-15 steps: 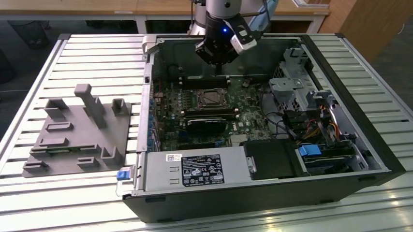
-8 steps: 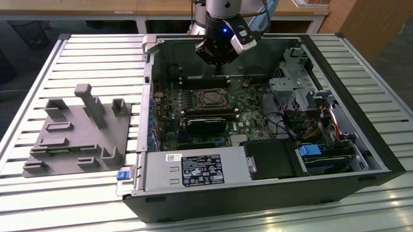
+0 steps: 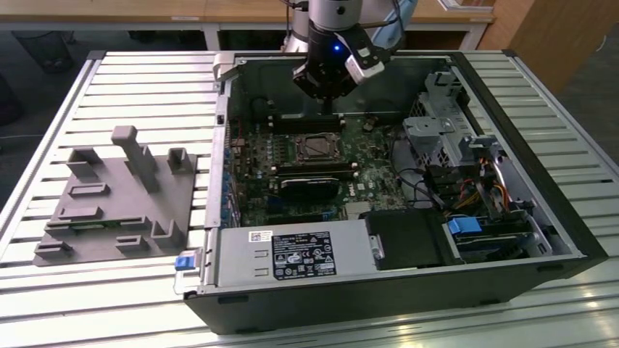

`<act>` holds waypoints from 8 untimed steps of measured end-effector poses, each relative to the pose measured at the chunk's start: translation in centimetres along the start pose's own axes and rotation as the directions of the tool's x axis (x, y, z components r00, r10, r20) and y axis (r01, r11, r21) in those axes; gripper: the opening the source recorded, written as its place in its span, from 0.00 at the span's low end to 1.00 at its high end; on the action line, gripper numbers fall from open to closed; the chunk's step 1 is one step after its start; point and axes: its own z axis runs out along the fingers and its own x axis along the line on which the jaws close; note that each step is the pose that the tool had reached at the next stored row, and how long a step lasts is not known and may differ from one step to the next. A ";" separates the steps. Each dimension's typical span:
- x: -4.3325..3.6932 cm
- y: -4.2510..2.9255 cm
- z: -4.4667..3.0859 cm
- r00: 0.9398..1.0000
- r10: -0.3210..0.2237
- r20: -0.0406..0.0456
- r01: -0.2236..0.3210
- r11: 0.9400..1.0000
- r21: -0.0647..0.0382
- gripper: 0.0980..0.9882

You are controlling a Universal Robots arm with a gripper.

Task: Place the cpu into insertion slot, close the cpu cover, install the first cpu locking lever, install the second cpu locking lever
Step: 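Install the second cpu locking lever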

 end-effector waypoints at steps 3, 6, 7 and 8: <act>0.00 -0.24 -0.01 1.000 0.000 0.000 0.000 1.000 0.000 0.01; 0.00 -0.48 -0.01 1.000 0.000 0.000 0.000 1.000 0.000 0.01; 0.00 -0.50 -0.02 1.000 0.000 0.000 0.000 1.000 0.000 0.01; 0.01 -0.52 -0.01 1.000 0.000 0.000 0.000 1.000 0.000 0.01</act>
